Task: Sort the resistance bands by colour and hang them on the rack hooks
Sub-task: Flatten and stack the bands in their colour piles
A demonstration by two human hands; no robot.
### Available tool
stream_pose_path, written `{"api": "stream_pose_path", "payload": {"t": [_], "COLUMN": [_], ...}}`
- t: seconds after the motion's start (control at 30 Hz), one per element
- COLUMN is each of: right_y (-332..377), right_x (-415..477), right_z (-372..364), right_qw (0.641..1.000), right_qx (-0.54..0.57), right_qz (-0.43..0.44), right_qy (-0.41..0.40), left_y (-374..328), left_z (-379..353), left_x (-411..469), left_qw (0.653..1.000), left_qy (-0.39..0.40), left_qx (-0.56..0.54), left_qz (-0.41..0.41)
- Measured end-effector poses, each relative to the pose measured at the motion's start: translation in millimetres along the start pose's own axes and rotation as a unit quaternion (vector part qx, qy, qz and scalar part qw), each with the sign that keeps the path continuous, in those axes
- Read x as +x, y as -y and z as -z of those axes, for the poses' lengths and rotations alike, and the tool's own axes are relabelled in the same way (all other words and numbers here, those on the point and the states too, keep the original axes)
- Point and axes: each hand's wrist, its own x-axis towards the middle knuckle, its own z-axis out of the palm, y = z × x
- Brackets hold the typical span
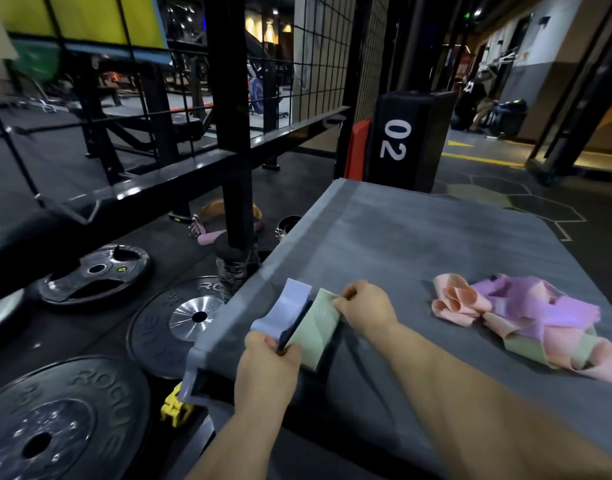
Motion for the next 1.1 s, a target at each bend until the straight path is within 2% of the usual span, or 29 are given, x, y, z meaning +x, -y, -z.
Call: {"api": "stream_pose_path", "payload": {"t": [0.33,0.73,1.1], "right_y": [2,-2,-9], "right_x": [6,9,-6], "right_z": [-16,-20,-26], "right_qw": [0.998,0.999,0.994], "right_qx": [-0.067,-0.047,-0.065], "right_qz": [0.003,0.0,0.089], "right_qy": [0.009,0.001,-0.005], "left_y": [9,15,17], "left_z": [-8,-18,-19], "left_x": [3,6,6], "left_qw": [0.998,0.992,0.99], "left_qy": [0.014,0.025,0.011], "left_qx": [0.062,0.126,0.141], "left_qz": [-0.013,-0.005,-0.01]}}
